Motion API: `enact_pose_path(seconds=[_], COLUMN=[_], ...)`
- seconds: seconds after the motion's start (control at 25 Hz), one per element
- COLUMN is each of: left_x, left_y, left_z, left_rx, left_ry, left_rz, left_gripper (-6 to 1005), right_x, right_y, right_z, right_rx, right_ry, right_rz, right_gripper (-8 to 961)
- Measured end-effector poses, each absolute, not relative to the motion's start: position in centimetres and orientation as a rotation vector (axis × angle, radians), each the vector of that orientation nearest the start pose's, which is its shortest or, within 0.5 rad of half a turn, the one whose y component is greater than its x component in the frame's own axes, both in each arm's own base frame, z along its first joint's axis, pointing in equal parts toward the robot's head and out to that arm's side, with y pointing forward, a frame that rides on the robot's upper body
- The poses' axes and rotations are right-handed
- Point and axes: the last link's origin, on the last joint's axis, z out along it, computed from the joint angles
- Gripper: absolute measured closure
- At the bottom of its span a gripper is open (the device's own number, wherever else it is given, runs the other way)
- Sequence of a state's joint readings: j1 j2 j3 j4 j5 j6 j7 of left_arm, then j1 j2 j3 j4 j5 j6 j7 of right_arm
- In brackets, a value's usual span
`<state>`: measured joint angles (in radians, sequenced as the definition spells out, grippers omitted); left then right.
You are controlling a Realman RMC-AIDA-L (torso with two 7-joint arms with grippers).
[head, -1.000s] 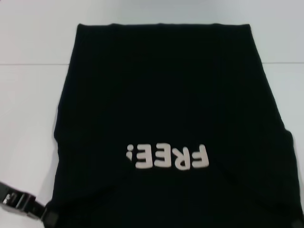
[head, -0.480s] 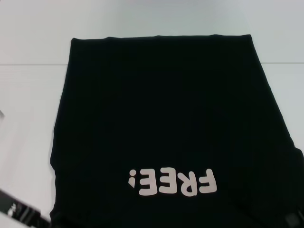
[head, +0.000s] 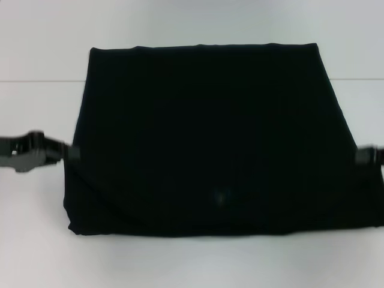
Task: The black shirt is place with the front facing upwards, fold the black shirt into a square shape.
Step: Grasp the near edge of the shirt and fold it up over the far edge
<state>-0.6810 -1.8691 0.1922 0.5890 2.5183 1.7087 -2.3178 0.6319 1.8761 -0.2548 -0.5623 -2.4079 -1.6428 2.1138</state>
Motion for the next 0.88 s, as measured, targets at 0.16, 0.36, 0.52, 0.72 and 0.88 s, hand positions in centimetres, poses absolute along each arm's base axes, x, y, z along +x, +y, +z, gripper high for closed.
enact_pose_path(seconds=[0.16, 0.36, 0.52, 0.72, 0.88], left_x=[-30.9, -31.1, -30.9, -30.5, -30.0], left_y=[37.0, 38.3, 39.5, 40.6, 41.4], left_z=[8.4, 6.6, 6.1, 6.3, 5.4], left_rx=[-2.032, -1.942, -1.867, -1.810, -1.800], left_ry=[-1.872, -1.769, -1.692, -1.635, -1.602], left_rz=[-0.784, -0.891, -0.953, -0.984, -0.957], left_gripper=[979, 979, 978, 978, 979], right_x=[31.5, 31.5, 31.3, 31.2, 30.7], right_y=[36.0, 37.3, 38.3, 39.2, 39.9], right_z=[7.9, 5.3, 3.7, 3.7, 3.3], right_rx=[-2.131, -2.022, -1.979, -1.930, -1.944], right_ry=[1.617, 1.541, 1.475, 1.429, 1.376], right_rz=[0.875, 0.941, 0.911, 0.909, 0.879], right_gripper=[902, 902, 902, 902, 901])
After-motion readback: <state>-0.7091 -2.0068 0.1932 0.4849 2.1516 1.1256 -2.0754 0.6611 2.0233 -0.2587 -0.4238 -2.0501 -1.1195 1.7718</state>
